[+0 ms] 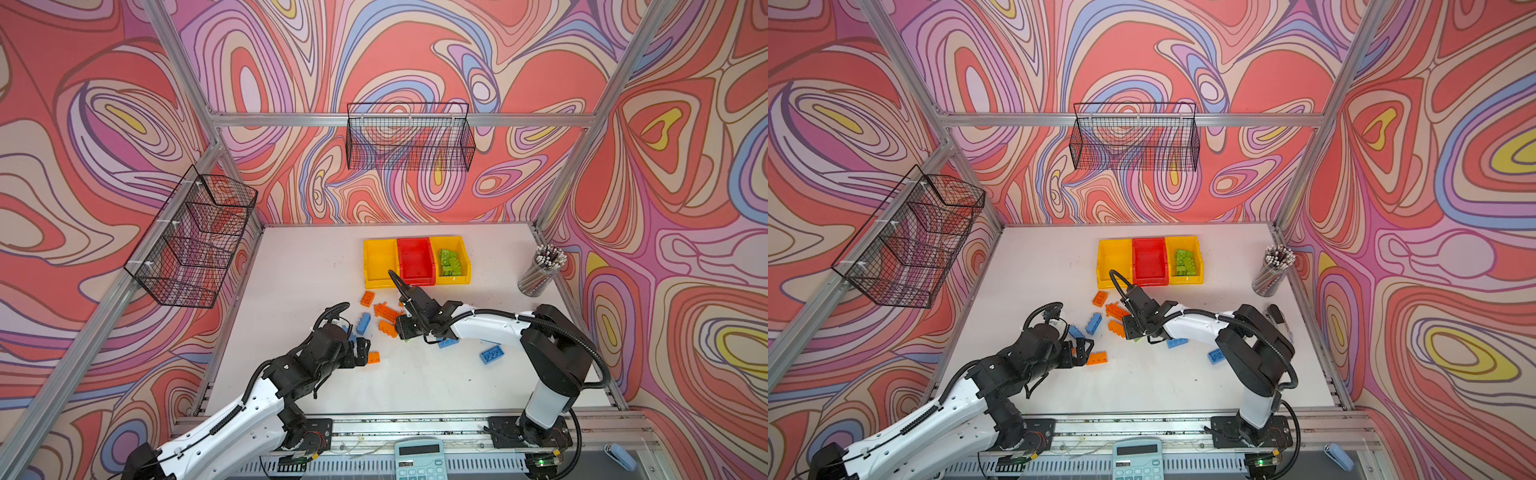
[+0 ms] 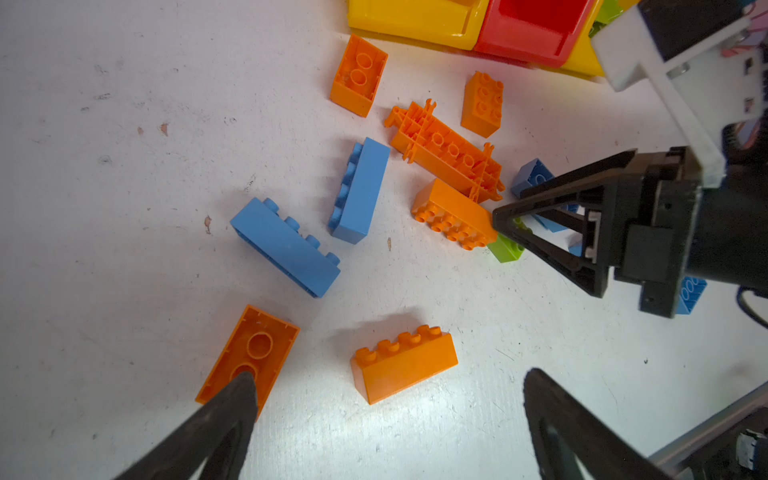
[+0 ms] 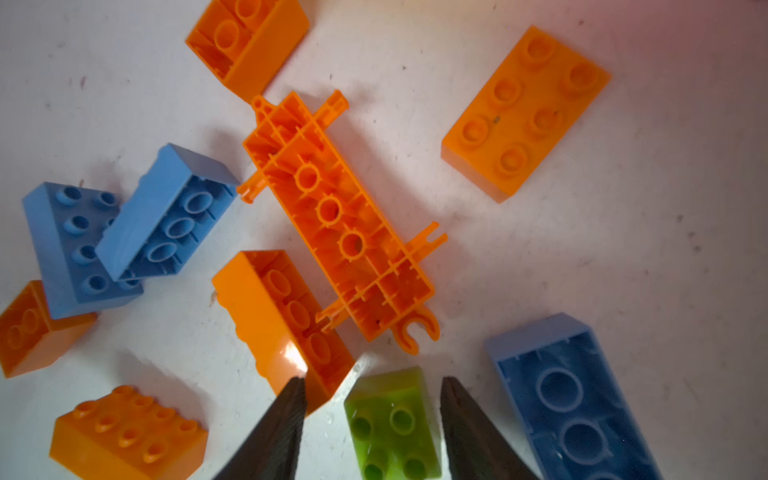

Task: Sort the legos into containers by color
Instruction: 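Move the right gripper back down and grasp a small lime-green brick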

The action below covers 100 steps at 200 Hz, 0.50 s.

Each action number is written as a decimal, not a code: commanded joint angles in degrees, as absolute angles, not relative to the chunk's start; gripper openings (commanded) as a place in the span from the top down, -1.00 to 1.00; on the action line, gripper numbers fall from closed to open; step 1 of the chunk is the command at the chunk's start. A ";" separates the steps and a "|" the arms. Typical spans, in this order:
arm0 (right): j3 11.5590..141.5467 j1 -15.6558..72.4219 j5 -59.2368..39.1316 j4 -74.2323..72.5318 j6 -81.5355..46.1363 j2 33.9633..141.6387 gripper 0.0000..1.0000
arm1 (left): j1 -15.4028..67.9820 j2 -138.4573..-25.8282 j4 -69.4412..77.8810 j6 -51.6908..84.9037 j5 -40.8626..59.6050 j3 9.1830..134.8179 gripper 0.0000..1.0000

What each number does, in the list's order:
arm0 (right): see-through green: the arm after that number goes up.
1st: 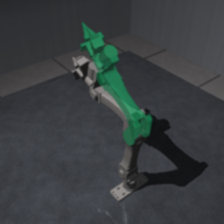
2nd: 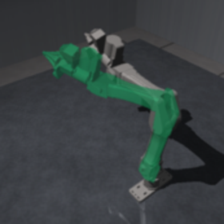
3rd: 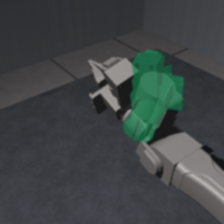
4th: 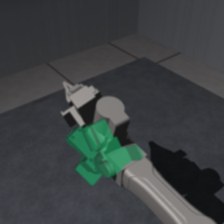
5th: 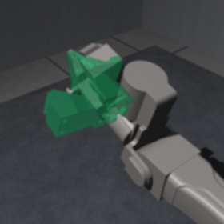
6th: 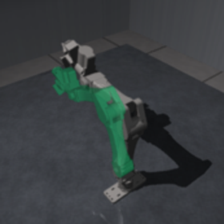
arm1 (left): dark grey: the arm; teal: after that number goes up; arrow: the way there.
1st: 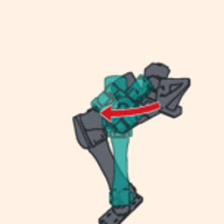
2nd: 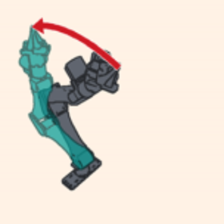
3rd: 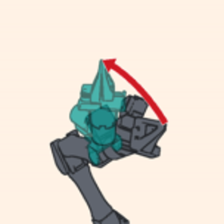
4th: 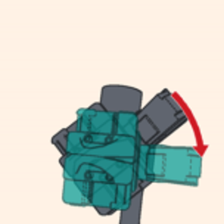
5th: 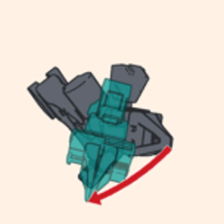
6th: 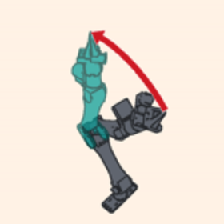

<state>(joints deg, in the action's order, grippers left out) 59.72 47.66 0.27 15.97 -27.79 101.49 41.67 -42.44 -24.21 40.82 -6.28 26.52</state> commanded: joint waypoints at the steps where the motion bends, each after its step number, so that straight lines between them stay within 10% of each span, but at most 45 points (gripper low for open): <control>1: 58.30 48.43 0.54 16.17 -28.30 102.73 -0.07 | 41.84 -42.88 -24.43 42.01 -7.30 26.09 -1.00; 100: 56.34 48.76 2.77 17.21 -28.45 98.94 -0.04 | 41.84 -42.48 -24.38 42.28 -7.54 26.17 -1.00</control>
